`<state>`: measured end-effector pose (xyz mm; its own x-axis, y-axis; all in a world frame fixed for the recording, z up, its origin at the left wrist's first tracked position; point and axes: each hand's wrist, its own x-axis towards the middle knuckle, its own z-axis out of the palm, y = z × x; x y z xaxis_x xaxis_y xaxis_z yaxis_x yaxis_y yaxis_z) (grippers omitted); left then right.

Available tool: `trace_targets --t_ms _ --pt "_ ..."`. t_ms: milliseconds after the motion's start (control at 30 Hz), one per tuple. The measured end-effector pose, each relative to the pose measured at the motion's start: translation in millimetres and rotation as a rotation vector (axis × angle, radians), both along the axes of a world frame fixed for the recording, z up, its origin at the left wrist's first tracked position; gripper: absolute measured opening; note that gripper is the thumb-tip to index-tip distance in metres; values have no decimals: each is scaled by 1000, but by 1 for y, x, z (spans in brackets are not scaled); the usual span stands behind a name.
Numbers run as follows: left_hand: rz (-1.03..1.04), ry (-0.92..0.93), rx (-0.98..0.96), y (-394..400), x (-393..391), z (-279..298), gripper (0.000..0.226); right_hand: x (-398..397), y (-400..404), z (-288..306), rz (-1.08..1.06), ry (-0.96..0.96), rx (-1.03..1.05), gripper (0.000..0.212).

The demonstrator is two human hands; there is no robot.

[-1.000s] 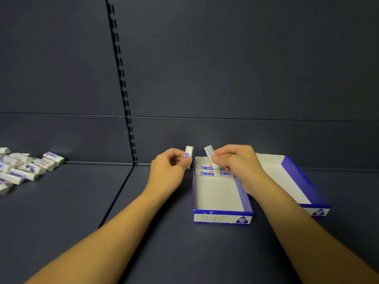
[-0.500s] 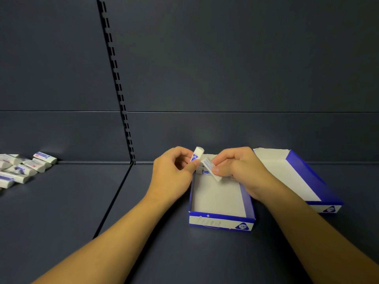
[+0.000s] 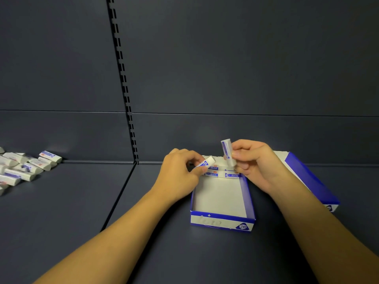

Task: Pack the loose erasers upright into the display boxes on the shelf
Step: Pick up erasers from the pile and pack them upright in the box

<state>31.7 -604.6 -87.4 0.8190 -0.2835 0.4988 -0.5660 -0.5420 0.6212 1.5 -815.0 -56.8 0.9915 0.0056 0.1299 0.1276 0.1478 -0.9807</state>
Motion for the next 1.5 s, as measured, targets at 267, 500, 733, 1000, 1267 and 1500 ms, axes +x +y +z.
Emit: trace_targets --t_ms 267,500,733,1000,1267,1500 --pt "-2 89 -75 -3 2 5 6 7 1 -5 -122 41 34 13" --pt "-76 271 -366 1 5 8 6 10 1 -7 -117 73 18 18" --pt "-53 250 -441 -2 7 0 6 9 -3 -4 -36 50 -58 22" --pt "-5 262 -537 0 9 -2 7 3 -4 3 -32 -4 -253 29" --pt "-1 239 -492 -1 9 -3 5 -7 3 11 -80 -39 -481 18" --pt "6 239 -497 -1 10 -5 4 -5 9 10 -84 -84 -736 21"
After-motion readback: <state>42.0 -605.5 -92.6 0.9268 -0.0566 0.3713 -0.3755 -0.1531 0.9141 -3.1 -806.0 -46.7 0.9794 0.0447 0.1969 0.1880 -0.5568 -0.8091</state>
